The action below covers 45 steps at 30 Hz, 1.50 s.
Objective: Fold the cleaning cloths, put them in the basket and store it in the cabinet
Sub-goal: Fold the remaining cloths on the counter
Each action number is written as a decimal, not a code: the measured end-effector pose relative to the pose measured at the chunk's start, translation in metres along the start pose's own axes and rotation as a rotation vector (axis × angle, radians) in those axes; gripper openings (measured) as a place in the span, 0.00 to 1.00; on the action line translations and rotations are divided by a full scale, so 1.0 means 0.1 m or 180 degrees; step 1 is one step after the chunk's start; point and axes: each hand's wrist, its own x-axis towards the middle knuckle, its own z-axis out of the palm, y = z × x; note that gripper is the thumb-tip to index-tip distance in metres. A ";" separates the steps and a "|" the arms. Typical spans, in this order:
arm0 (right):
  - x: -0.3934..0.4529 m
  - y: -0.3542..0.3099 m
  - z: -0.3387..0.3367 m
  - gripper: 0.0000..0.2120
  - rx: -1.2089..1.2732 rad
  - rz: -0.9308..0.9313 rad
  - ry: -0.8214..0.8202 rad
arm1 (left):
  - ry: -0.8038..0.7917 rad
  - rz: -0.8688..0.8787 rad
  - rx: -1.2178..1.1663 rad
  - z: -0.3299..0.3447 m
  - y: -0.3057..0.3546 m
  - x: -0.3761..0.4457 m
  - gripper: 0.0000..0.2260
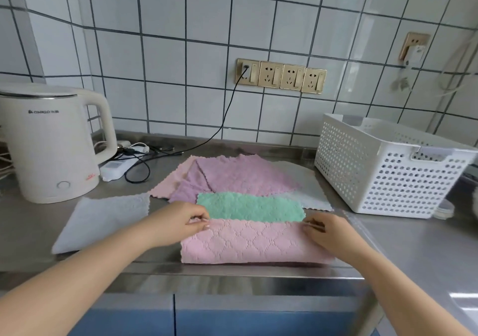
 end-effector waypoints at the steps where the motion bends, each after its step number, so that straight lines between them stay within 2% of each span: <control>1: 0.07 0.02 0.01 0.06 0.0054 0.0067 0.0109 | 0.0091 -0.0063 0.0059 -0.01 0.00 0.07 0.05; 5: 0.35 0.04 0.06 0.08 0.0182 0.0239 0.0382 | 0.0512 -0.0375 0.0210 0.02 -0.09 0.40 0.08; 9: 0.63 0.07 0.18 0.10 -0.0058 0.0246 0.0264 | 0.0778 -0.0701 0.0615 0.08 -0.20 0.68 0.07; 17: 0.99 0.15 0.30 0.12 -0.0173 0.0288 0.0222 | 0.0822 -0.0789 0.0789 0.15 -0.39 0.97 0.09; 24: 1.09 0.16 0.31 0.12 -0.0327 0.0388 0.0228 | 0.0626 -0.0838 0.0882 0.19 -0.37 0.99 0.10; 28: 0.94 -0.21 0.29 0.19 -0.0482 -0.0236 0.0736 | 0.0672 -0.0483 0.1311 0.22 -0.03 0.95 0.15; 31: 0.69 -0.68 0.57 0.22 -0.0661 -0.0555 0.0035 | 0.0509 -0.0301 0.1008 0.49 0.27 0.92 0.16; 33: 0.56 -0.82 0.81 0.25 -0.0733 -0.0571 -0.0352 | 0.0007 -0.0415 0.0984 0.68 0.37 0.89 0.25; 34: 0.53 -0.82 0.90 0.25 -0.0774 -0.0560 -0.0438 | -0.0211 -0.0496 0.1078 0.74 0.39 0.86 0.29; 36: 0.50 -0.71 0.98 0.24 -0.0823 -0.0447 -0.0483 | -0.0249 -0.0604 0.1144 0.78 0.39 0.80 0.28; 39: 0.45 -0.55 0.92 0.40 -0.0987 -0.0299 -0.0509 | -0.0173 -0.0731 0.1087 0.78 0.34 0.74 0.25; 40: 0.44 -0.49 0.89 0.41 -0.1050 -0.0229 -0.0547 | -0.0217 -0.0794 0.1085 0.77 0.33 0.74 0.26; 43: 0.42 -0.32 0.75 0.31 -0.1121 0.0017 -0.0669 | -0.0308 -0.0962 0.1110 0.73 0.28 0.74 0.28; 45: 0.40 -0.18 0.65 0.30 -0.1204 0.0143 -0.0711 | -0.0349 -0.1007 0.1121 0.71 0.24 0.72 0.29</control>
